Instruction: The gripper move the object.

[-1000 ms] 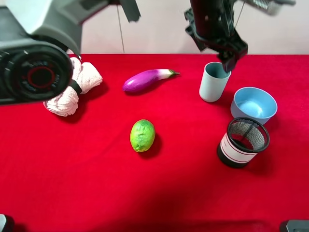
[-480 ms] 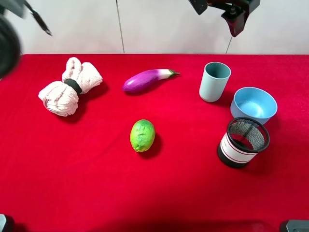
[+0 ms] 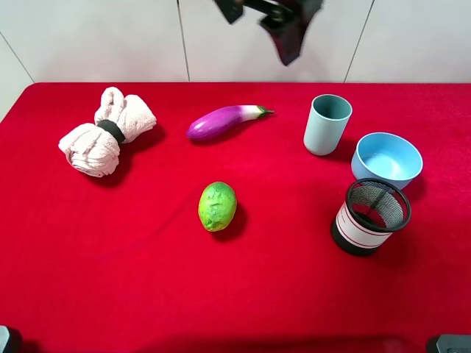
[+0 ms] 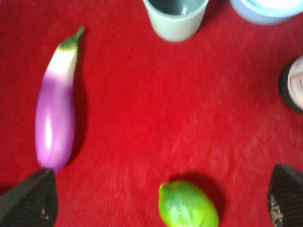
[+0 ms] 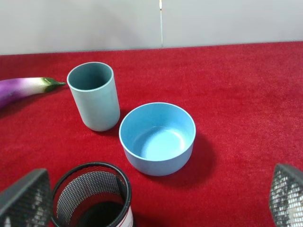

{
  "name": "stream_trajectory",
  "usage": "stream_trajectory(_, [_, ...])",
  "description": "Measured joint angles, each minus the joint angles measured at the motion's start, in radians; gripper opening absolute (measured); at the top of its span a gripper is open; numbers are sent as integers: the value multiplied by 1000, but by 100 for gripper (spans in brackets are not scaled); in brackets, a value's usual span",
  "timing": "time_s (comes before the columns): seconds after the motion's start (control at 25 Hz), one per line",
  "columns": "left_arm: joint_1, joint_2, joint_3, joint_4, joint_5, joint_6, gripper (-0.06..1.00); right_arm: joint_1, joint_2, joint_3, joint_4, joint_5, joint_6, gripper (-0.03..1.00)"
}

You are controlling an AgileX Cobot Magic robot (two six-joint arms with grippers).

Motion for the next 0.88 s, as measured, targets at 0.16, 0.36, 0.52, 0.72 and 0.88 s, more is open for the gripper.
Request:
stream_trajectory(0.16, [0, -118, 112, 6, 0, -1, 87, 0, 0, 0, 0, 0, 0, 69])
stream_trajectory(0.36, [0, -249, 233, 8, 0, -2, 90, 0, 0, 0, 0, 0, 0, 69])
stream_trajectory(0.52, [0, -351, 328, 8, 0, -2, 92, 0, 0, 0, 0, 0, 0, 69])
stream_trajectory(0.72, [0, -506, 480, 13, 0, -40, 92, 0, 0, 0, 0, 0, 0, 69])
stream_trajectory(0.88, [0, -647, 610, 20, 0, -81, 92, 0, 0, 0, 0, 0, 0, 69])
